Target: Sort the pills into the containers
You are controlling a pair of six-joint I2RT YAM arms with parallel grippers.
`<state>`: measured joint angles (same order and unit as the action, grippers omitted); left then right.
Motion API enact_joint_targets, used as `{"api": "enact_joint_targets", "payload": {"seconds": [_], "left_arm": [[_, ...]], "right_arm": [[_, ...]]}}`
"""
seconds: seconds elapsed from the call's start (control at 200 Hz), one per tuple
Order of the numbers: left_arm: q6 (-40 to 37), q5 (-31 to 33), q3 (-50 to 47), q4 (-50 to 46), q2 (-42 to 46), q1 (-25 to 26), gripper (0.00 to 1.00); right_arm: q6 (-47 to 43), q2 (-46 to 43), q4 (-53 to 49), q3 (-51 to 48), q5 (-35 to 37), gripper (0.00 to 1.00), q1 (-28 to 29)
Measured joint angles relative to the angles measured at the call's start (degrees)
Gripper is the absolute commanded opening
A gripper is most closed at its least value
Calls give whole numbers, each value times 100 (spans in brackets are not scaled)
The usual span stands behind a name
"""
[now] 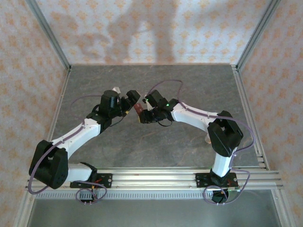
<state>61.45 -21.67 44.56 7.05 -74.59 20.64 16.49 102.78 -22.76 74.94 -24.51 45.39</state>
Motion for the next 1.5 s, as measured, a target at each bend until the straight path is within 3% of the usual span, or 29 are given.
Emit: {"api": "enact_joint_targets", "payload": {"seconds": [1.502], "left_arm": [[173,118,192,175,-297,227,96]], "right_arm": [[170,13,116,55,98,0,85]]}}
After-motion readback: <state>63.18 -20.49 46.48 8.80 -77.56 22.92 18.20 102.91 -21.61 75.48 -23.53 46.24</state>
